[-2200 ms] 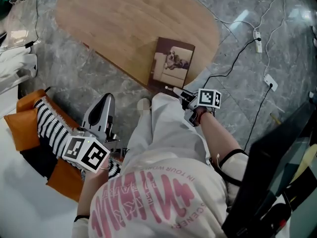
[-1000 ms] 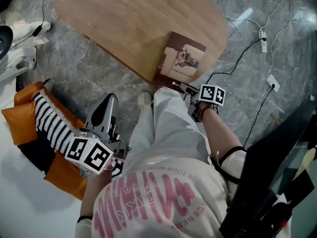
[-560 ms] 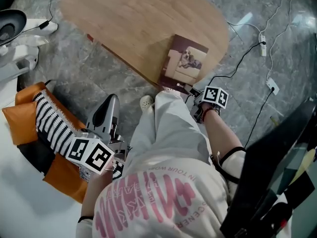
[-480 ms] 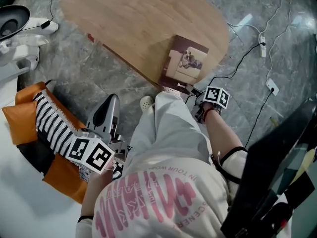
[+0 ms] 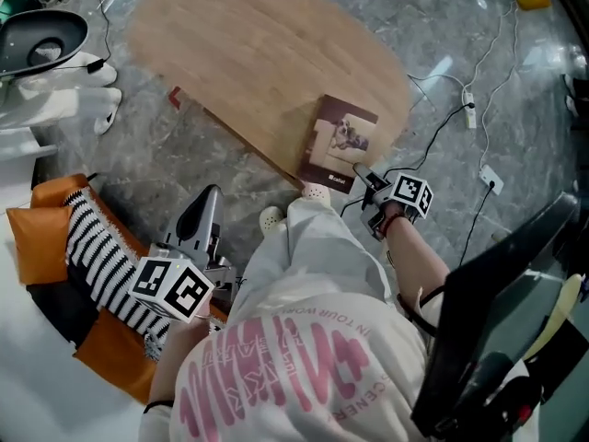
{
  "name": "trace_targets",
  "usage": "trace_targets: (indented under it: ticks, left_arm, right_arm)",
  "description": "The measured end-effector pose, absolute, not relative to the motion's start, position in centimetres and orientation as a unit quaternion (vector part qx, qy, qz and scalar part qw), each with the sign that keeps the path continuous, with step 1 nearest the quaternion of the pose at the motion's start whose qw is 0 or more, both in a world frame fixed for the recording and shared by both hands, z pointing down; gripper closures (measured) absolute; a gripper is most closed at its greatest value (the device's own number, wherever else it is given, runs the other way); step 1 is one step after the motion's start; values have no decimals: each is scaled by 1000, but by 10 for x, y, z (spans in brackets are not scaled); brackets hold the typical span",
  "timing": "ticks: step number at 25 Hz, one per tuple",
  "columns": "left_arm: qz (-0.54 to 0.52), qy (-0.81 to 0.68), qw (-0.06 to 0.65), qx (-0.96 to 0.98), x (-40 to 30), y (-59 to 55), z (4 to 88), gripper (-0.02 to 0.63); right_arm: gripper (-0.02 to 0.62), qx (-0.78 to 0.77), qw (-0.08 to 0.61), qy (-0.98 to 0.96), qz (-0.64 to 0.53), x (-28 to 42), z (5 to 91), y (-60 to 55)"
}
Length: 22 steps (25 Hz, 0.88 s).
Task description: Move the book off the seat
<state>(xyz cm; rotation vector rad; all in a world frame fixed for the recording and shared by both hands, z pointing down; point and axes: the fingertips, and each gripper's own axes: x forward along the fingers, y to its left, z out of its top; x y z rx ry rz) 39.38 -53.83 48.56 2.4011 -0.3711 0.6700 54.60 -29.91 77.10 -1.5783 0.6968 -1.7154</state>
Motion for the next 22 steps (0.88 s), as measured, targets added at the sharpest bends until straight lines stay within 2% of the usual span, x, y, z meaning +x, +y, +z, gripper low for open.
trace_targets:
  ticks: [5,10,13,20,22]
  left_arm:
    - [223,-124,297,920,393,-546,467,597]
    - [189,-111,299,929,391,-558,442,597]
    - [160,-101,297,936,393,-565,419,598]
    - [103,-83,287,949,389,-575,371,597]
    - [93,-76,275,954,386,-575,361,597]
  right_arm:
    - [314,-598,389,380,-588,580,696,-354]
    - [325,-559,422,493,-516,584,594,-411]
    - [390,-557,429,530,-475,586,537,-435]
    - [465,-562,450,570,-395,583,438,-458]
    - [520,-568,444,576,-385,575,418,-461]
